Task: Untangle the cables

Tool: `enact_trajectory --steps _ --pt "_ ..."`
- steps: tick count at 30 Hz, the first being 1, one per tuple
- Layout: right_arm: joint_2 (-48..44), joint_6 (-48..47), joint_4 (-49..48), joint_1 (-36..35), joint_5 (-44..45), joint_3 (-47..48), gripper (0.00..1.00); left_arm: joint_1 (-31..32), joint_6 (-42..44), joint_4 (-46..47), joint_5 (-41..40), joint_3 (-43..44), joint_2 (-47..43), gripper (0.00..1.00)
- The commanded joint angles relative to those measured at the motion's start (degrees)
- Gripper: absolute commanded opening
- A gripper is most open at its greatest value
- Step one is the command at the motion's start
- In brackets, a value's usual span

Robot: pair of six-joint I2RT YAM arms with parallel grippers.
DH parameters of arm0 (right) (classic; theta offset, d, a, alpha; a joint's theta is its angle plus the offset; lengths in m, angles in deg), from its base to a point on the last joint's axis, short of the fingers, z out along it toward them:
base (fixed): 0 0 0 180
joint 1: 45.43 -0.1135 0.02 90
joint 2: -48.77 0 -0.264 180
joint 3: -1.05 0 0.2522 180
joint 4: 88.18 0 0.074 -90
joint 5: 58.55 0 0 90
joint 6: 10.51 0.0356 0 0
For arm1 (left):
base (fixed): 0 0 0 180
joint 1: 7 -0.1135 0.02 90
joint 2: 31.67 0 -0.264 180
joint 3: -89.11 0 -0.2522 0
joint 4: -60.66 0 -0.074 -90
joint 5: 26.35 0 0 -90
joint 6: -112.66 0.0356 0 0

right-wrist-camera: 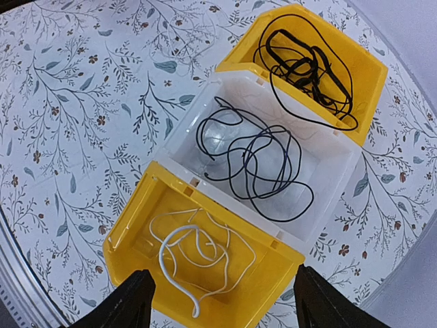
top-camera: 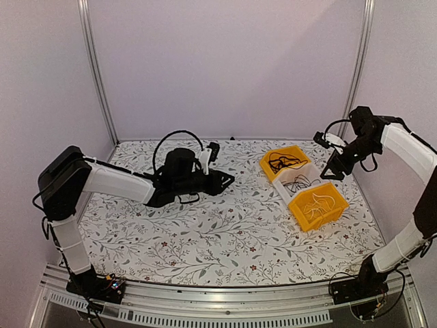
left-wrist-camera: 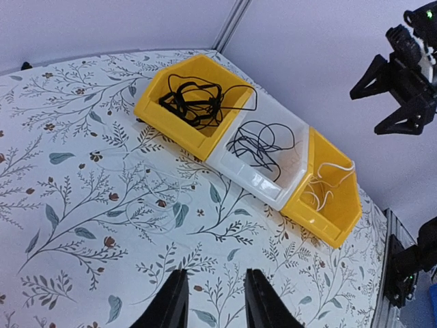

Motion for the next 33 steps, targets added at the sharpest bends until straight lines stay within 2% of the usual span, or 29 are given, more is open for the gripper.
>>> enact_trajectory --steps 1,3,8,13,19,25,27,28,30,31,33 --pt "0.7 2.5 -5.7 -3.7 2.4 -1.9 0.75 -0.9 -3.1 -1.6 6.1 4.3 4.3 0.27" --pt "2.1 2.8 -6.8 -5.8 5.0 -2.3 0.75 -0.9 -3.7 -1.8 7.0 4.9 5.0 0.28" --pt "5.7 5.6 -14.2 -14.2 5.0 -1.3 0.74 -1.0 -5.4 -1.5 5.8 3.6 5.1 0.28" --pt "15.3 8.5 -20.4 -22.8 11.0 4.5 0.71 -0.9 -7.0 -1.2 5.2 0.5 2.5 0.28" --pt "29.7 10.1 -22.6 -25.7 12.9 14.5 0.70 -0.9 -8.2 -0.9 2.6 -6.5 -2.8 0.29" --pt "38.6 10.5 -25.0 -26.7 14.3 20.0 0.69 -0.9 -8.3 -1.2 0.4 -9.9 -5.8 0.29" --pt "40.7 10.6 -25.2 -26.7 14.7 21.7 0.62 -1.0 -8.2 -1.0 0.2 -10.1 -5.6 0.30" --pt "41.7 10.7 -25.2 -26.7 14.5 22.3 0.48 -1.0 -8.1 -0.9 0.1 -10.0 -5.4 0.30" --pt "42.4 10.9 -25.2 -26.8 13.5 22.9 0.11 -1.0 -7.9 -0.5 0.0 -9.4 -4.5 0.30" --pt "42.2 11.1 -25.0 -26.8 12.7 23.0 0.01 -0.9 -7.7 -0.2 -0.1 -9.0 -3.8 0.30" --pt "40.7 11.8 -24.5 -26.9 10.9 22.7 0.00 -0.9 -7.1 0.3 -0.4 -7.5 -1.9 0.30"
